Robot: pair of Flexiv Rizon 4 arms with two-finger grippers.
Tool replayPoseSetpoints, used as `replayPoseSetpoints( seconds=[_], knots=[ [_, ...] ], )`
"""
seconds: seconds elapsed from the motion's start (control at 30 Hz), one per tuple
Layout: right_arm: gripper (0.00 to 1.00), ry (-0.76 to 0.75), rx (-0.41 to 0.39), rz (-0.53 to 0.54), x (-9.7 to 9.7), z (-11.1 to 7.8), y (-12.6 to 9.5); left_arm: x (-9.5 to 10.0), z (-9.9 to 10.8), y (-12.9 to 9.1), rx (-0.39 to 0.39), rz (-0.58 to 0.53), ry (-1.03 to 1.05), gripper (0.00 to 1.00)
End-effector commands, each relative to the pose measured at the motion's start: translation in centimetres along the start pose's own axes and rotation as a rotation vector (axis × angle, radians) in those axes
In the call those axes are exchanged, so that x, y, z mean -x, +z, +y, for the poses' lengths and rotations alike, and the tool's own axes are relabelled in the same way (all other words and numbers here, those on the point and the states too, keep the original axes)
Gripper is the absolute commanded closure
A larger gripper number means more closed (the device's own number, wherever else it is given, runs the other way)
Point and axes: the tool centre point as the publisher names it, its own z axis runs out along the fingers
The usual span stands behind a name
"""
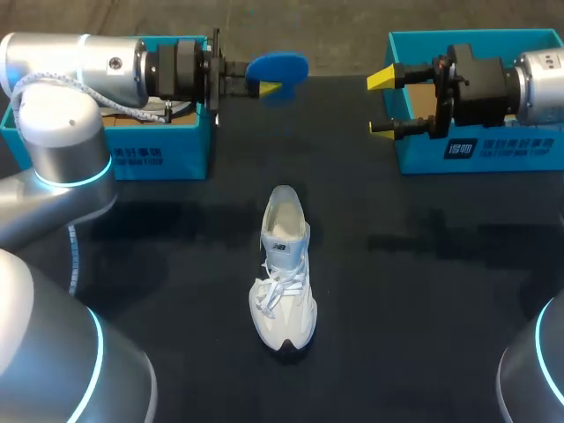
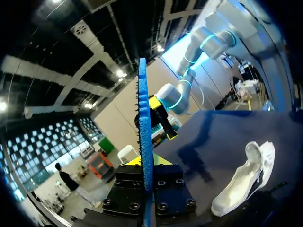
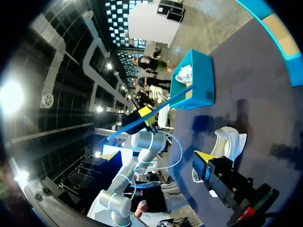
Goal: Take the shoe out of the shoebox, open the shoe tongue, remove and reinsert the insole, then place the shoe into the shoebox
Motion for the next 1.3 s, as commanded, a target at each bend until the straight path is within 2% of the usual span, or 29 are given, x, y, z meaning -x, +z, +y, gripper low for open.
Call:
replayPoseSetpoints(
  seconds=[0.03,0.8,0.83,0.9,1.1,1.3],
  knots=[
    [0.0,0.0,0.001,-0.002,0.0,0.0,0.2,0.3,0.2,-0.1,0.037,0.058,0.758,1.0],
    [0.0,0.0,0.001,-0.002,0.0,0.0,0.2,0.3,0.4,0.0,0.041,0.048,0.741,1.0],
    [0.0,0.0,0.002,-0.001,0.0,0.1,0.2,0.3,0.5,0.0,0.015,0.048,0.736,1.0],
    [0.0,0.001,0.001,-0.005,0.2,0.4,0.0,0.2,0.7,0.2,0.013,0.029,0.726,1.0],
    [0.0,0.005,-0.002,0.0,0.3,0.8,0.0,-0.5,1.0,0.9,-0.013,0.033,0.808,1.0],
    [0.0,0.012,-0.031,0.004,0.0,1.1,1.2,-0.6,0.9,1.9,-0.026,0.023,0.911,1.0]
  ],
)
